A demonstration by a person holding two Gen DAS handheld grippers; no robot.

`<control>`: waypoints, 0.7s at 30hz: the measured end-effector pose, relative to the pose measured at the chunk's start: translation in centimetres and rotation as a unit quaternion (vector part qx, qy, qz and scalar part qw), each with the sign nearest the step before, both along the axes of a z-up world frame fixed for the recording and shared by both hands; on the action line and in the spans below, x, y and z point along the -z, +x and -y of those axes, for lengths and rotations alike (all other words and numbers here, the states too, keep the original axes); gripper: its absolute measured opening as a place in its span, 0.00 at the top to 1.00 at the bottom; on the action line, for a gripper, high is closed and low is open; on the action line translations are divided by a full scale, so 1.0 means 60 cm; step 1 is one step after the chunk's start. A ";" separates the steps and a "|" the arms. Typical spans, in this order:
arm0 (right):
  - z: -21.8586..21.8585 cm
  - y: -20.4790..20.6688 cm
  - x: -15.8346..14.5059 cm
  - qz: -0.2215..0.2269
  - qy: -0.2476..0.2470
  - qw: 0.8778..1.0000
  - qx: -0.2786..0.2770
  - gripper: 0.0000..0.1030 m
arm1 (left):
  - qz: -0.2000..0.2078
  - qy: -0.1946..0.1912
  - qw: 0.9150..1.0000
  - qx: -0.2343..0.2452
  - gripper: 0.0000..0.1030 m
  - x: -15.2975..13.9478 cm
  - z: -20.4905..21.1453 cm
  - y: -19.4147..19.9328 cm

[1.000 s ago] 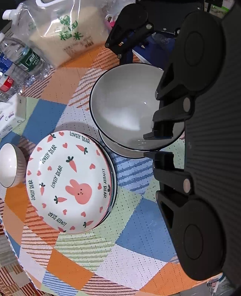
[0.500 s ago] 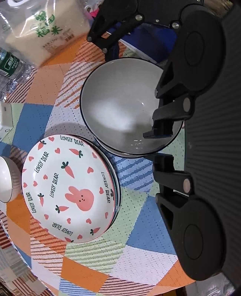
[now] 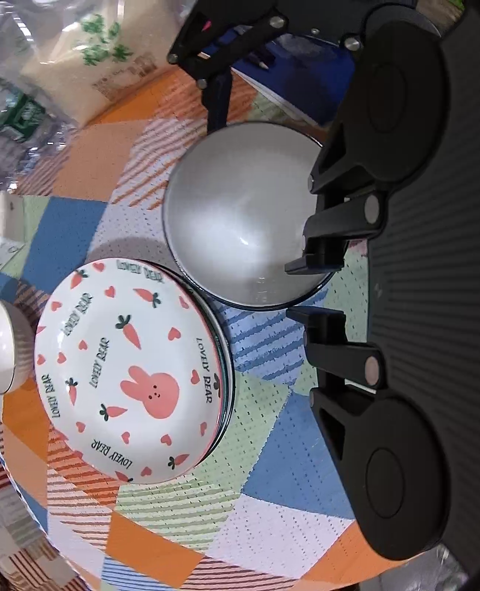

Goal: Organize plates and bowls
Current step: 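Lower the second bowl into the first bowl and open both tools, then move both tools to the third bowl by the tissue box and grasp its rim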

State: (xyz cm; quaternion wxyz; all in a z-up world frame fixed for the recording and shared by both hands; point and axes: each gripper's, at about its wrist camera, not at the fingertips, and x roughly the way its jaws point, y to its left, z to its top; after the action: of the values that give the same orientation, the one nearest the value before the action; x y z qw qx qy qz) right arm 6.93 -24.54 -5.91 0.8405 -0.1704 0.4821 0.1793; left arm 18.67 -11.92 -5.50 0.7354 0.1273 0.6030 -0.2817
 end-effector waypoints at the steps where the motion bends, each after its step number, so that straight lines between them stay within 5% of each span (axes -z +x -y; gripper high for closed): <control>1: 0.000 -0.003 -0.004 0.007 -0.001 1.000 -0.003 0.09 | -0.002 -0.010 1.000 -0.006 0.84 -0.005 -0.005 0.002; 11: 0.039 -0.009 -0.083 0.065 0.042 0.997 -0.027 0.08 | -0.015 -0.086 0.996 -0.032 0.83 -0.078 -0.041 0.018; 21: 0.116 0.056 -0.173 0.100 0.154 0.981 0.056 0.08 | 0.020 -0.135 0.990 -0.036 0.78 -0.166 -0.060 0.066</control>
State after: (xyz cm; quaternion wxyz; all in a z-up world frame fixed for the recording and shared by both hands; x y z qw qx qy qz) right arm 10.32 -31.47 4.47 0.9093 -0.0288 0.3713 0.1856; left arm 22.63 -8.33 4.45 0.7673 0.0107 0.5487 -0.3318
